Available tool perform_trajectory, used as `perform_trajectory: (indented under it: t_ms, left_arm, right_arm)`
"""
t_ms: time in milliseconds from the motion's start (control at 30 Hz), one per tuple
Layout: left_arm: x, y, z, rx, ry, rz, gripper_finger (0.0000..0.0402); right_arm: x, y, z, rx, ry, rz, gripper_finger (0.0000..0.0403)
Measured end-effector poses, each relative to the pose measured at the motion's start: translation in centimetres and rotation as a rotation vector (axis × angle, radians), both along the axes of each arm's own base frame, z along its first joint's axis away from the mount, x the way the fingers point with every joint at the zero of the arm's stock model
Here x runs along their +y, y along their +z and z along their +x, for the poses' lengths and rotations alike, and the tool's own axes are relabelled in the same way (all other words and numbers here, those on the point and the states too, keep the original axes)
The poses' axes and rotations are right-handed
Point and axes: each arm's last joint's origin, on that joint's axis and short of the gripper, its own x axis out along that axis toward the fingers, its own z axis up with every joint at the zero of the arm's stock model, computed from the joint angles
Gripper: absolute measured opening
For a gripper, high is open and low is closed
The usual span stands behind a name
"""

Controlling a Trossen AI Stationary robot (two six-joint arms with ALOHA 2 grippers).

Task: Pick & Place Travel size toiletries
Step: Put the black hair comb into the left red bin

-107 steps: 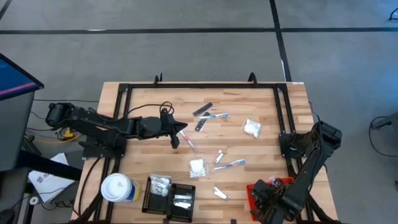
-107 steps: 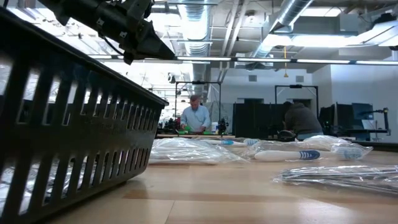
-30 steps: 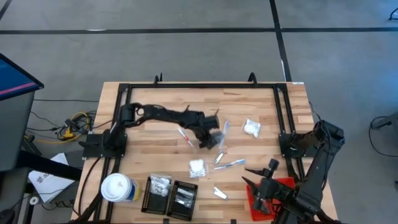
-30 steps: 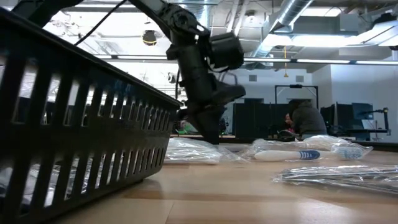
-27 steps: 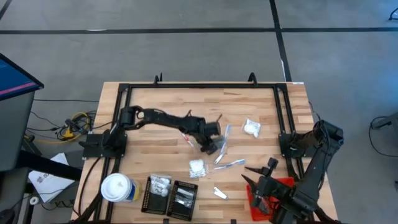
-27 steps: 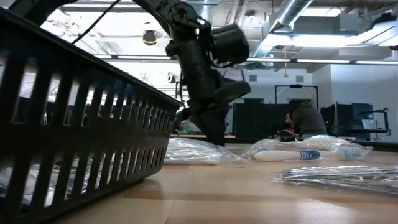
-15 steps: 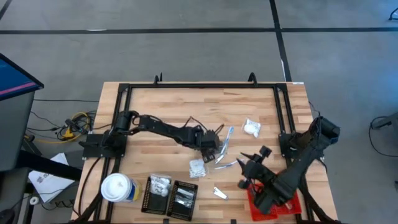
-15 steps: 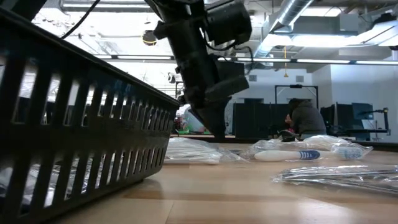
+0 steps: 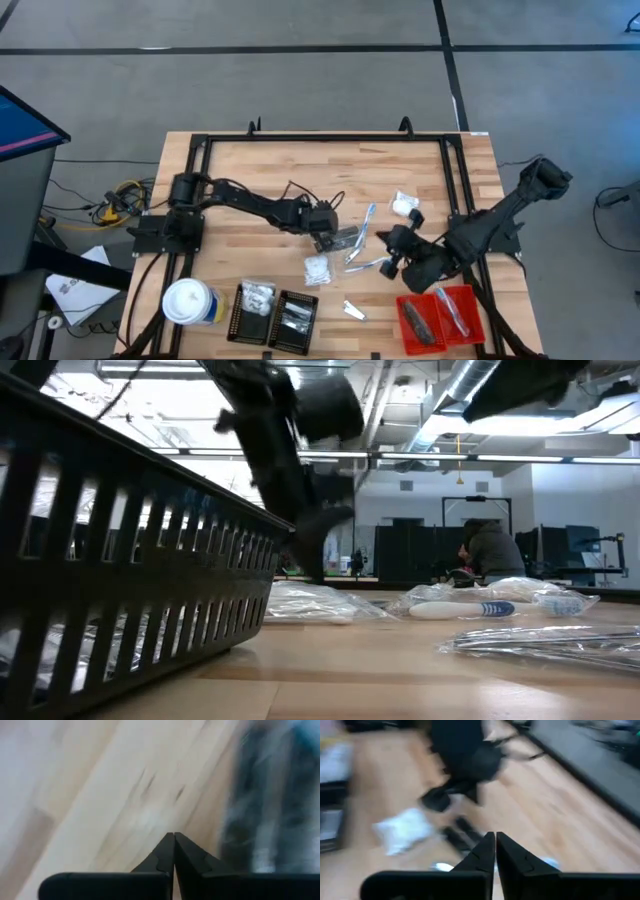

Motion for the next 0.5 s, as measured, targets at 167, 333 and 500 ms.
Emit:
perform_trajectory:
  t_ms: [167,333,500]
  left_arm:
    - [-2.2,1.9,-1.8,-0.145,-0.095,-0.088,0.0001]
    - [-3.9,1.4,-3.0,-0.206,-0.125,-0.153,0.0001]
    - [-3.6,-0.4,-2.4,-0.222,-0.131,-0.180,0.0001]
  right_arm:
    - [0.6,0.0,1.6,-0.084,0.168,0.004,0.0006]
    - [1.3,-0.5,2.6,-0.089,0.223,-0.038,0.0019]
    - [1.2,-1.0,3.1,-0.076,0.219,-0.038,0.0027]
